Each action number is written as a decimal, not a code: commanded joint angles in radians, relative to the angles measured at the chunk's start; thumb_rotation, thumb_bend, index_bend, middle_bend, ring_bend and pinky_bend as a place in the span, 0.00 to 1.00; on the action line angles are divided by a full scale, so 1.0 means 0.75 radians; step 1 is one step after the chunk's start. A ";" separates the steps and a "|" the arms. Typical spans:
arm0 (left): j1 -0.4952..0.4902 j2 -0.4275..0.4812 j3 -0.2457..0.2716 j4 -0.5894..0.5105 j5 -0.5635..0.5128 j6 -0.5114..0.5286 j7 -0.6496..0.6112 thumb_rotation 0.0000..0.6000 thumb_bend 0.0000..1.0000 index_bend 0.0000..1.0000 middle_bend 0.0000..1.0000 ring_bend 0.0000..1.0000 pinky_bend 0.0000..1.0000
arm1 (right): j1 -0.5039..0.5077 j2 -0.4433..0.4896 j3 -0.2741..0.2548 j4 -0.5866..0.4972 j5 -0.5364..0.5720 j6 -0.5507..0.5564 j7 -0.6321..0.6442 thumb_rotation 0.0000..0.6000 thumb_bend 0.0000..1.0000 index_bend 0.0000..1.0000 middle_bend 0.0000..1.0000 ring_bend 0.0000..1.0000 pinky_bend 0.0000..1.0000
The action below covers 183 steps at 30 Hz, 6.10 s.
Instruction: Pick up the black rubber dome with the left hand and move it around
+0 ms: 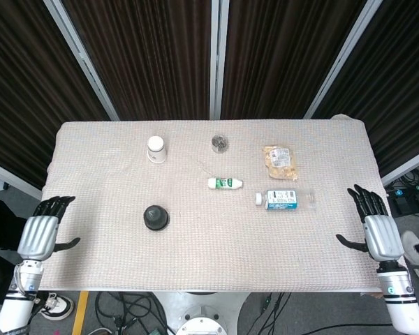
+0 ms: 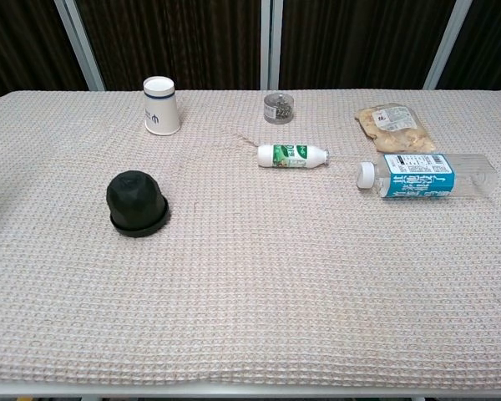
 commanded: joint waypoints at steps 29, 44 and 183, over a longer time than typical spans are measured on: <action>-0.207 -0.278 -0.032 0.205 -0.053 -0.299 -0.041 1.00 0.00 0.14 0.16 0.12 0.17 | -0.005 0.024 0.003 -0.005 -0.008 0.018 -0.003 1.00 0.03 0.00 0.00 0.00 0.00; -0.367 -0.441 -0.075 0.303 -0.147 -0.509 -0.039 1.00 0.00 0.13 0.18 0.12 0.17 | 0.000 0.015 0.006 0.029 0.000 0.004 0.033 1.00 0.03 0.00 0.00 0.00 0.00; -0.882 -0.174 -0.368 -0.062 -0.365 -0.061 0.234 1.00 0.17 0.35 0.40 0.32 0.39 | -0.017 -0.076 -0.015 0.206 -0.114 0.144 0.282 1.00 0.05 0.00 0.00 0.00 0.00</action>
